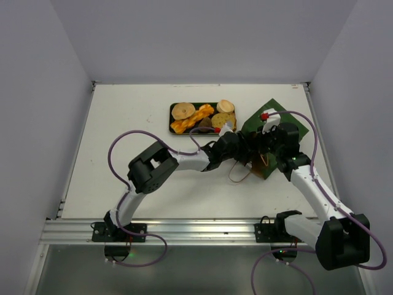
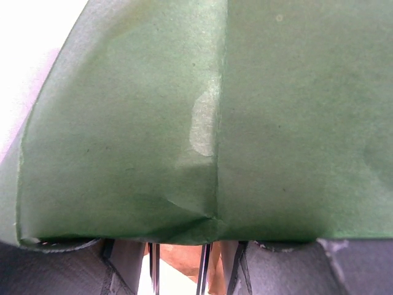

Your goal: Take the fake bread out of the paper bag

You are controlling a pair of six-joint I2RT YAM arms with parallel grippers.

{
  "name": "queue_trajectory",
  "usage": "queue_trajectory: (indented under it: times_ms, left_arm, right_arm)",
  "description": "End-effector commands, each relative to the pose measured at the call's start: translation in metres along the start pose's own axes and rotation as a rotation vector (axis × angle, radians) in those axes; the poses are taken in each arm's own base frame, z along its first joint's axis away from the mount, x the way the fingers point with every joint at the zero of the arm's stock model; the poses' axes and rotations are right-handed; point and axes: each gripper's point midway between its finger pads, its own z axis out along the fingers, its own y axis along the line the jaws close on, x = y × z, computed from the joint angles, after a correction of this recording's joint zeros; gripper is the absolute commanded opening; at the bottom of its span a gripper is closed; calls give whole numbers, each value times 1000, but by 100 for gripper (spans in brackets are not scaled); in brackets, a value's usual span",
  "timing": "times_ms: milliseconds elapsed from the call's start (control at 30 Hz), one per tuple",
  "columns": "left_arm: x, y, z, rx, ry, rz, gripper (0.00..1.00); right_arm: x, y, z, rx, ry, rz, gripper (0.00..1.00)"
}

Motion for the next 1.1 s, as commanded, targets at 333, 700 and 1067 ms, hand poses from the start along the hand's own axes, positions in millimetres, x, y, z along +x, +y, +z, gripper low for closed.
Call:
queue_trajectory:
  times_ms: [333, 700, 1067]
  left_arm:
    - [-20, -34, 10, 82, -17, 9, 38]
    - [-15, -29, -7, 76, 8, 71, 4]
    - [6, -19, -59, 50, 41, 183, 0]
  right_arm:
    - [-10, 9, 0, -42, -38, 5, 5]
    - [-16, -1, -5, 3, -56, 6, 5]
    - [-22, -20, -10, 70, -73, 38, 4]
